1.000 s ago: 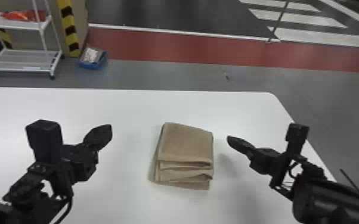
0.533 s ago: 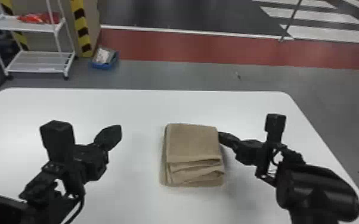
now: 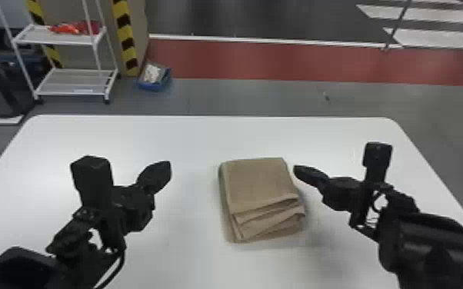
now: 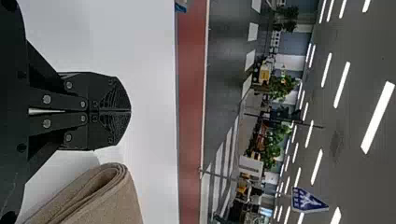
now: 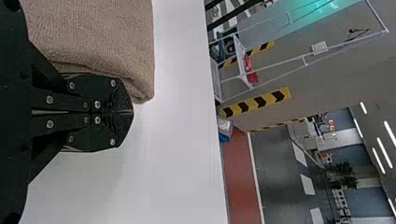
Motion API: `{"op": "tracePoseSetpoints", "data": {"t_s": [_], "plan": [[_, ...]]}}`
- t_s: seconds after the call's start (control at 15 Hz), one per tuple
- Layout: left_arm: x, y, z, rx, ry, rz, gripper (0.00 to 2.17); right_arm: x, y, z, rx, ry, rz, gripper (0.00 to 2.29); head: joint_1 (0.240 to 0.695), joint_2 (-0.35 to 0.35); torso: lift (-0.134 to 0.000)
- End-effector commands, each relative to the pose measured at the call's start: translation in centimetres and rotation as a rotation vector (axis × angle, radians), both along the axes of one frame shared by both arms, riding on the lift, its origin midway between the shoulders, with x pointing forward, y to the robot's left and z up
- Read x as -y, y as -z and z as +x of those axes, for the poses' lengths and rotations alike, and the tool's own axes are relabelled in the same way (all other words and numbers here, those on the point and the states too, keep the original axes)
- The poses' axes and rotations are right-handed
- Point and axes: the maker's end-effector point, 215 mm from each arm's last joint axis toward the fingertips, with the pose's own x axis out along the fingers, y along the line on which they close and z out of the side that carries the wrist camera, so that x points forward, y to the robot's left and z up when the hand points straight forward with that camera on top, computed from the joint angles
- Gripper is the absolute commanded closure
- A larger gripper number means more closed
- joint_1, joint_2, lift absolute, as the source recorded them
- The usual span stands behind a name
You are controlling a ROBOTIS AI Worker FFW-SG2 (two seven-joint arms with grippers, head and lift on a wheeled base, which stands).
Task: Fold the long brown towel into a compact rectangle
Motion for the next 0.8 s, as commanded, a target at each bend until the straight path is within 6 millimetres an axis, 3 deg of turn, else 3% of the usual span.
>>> {"op": "tracePoseSetpoints", "data": {"t_s": [0.0, 0.13, 0.27, 0.4, 0.53, 0.73], "plan": [[0.3, 0.0, 0.1, 0.0, 0.001, 0.0, 1.89, 3.6, -1.1, -1.3, 0.024, 0.061, 0.022, 2.13, 0.695, -0.102, -0.125], [0.5, -0.6, 0.4, 0.011, -0.007, 0.002, 1.89, 6.4, -3.2, -2.0, 0.068, 0.095, 0.014, 2.13, 0.695, -0.126, -0.125], [1.2, -1.0, 0.6, 0.017, -0.001, 0.004, 1.89, 6.7, -5.1, -2.1, 0.111, 0.093, 0.083, 2.13, 0.695, -0.166, -0.125], [3.1, -1.2, 0.8, 0.024, 0.02, 0.018, 1.89, 4.2, -6.9, -1.5, 0.163, 0.044, 0.111, 2.13, 0.695, -0.182, -0.125], [4.2, -0.9, 0.6, 0.023, 0.032, 0.033, 1.89, -0.4, -9.1, -0.2, 0.257, -0.033, 0.077, 2.13, 0.695, -0.181, -0.125], [4.0, -0.8, 0.6, 0.02, 0.024, 0.034, 1.89, -5.7, -8.7, 1.4, 0.345, -0.117, -0.071, 2.13, 0.695, -0.148, -0.125]]}}
